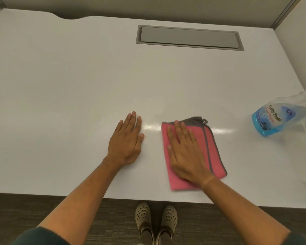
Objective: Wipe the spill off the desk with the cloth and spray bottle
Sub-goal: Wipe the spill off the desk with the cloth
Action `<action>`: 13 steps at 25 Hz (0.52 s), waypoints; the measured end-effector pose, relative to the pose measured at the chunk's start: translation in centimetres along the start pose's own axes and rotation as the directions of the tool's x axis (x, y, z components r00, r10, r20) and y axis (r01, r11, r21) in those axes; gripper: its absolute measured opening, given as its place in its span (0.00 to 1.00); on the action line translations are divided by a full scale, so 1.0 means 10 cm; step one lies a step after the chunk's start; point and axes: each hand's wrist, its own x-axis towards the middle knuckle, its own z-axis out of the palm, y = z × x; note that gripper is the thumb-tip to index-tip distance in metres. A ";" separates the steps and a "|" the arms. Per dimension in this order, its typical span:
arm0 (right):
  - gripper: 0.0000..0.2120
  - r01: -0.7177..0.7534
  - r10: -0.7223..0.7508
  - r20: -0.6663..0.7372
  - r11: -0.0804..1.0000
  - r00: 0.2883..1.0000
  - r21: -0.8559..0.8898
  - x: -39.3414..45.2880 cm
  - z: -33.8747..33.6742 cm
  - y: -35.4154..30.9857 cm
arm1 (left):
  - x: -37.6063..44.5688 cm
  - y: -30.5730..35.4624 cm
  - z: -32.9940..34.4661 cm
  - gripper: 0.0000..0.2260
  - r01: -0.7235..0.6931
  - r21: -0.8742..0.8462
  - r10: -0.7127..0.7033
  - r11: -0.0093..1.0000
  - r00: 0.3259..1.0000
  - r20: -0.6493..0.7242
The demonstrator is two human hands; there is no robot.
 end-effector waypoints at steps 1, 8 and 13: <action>0.29 0.008 -0.008 -0.011 1.000 1.000 -0.006 0.15 0.00 -0.03 | -0.01 -0.03 0.00 0.27 -0.007 -0.002 0.007 1.000 1.000 0.000; 0.31 0.082 -0.080 0.027 0.994 0.996 -0.066 0.73 0.06 -0.27 | 0.00 -0.07 0.01 0.26 0.022 0.019 -0.022 1.000 1.000 -0.015; 0.34 0.125 -0.126 0.037 0.991 0.991 0.036 -0.01 0.17 -0.51 | 0.01 -0.07 0.01 0.27 0.041 0.030 -0.041 0.999 0.999 -0.008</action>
